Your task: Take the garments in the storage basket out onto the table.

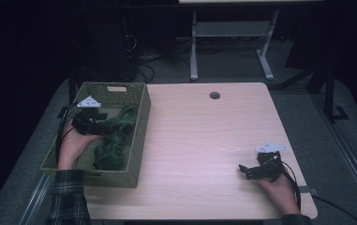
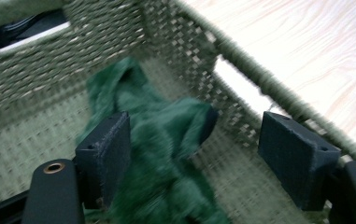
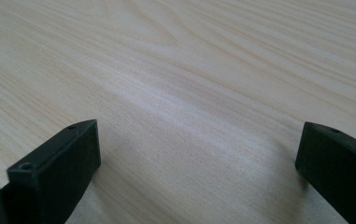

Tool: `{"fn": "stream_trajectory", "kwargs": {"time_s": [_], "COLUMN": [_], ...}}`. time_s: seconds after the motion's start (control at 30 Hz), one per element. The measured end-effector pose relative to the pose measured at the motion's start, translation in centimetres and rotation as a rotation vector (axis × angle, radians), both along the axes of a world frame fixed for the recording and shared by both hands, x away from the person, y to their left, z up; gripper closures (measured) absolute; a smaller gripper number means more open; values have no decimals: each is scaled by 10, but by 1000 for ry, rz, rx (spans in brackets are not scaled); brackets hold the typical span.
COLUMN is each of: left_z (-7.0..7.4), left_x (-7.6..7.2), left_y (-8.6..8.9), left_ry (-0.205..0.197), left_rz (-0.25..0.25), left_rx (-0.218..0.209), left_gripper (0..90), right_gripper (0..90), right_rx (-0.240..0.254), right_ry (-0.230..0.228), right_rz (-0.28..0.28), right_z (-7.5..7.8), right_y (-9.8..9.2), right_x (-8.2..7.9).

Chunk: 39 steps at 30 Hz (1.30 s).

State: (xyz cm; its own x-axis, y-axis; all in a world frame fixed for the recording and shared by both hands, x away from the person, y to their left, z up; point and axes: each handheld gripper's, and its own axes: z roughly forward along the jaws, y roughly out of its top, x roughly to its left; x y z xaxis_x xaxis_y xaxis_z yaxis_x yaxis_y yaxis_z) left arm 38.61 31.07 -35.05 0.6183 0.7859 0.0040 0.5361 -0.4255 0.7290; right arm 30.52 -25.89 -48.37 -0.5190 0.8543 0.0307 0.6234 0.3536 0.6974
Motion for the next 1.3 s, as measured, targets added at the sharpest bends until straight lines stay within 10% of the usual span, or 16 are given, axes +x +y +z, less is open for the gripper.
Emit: {"fn": "stream_trajectory", "kwargs": {"time_s": [0.9, 1.3], "left_z": [-47, -52], "left_x": [13, 14], "left_y": [28, 26], "left_ry": [165, 250], "left_rz": [68, 40], "left_rx": [58, 42], "left_gripper": [357, 784], "right_gripper": [0, 0], "right_rx": [0, 0], "right_ry": [0, 0], "right_rz": [0, 0], "right_z": [0, 0], "right_y": [0, 0], "right_x": [0, 0]}}
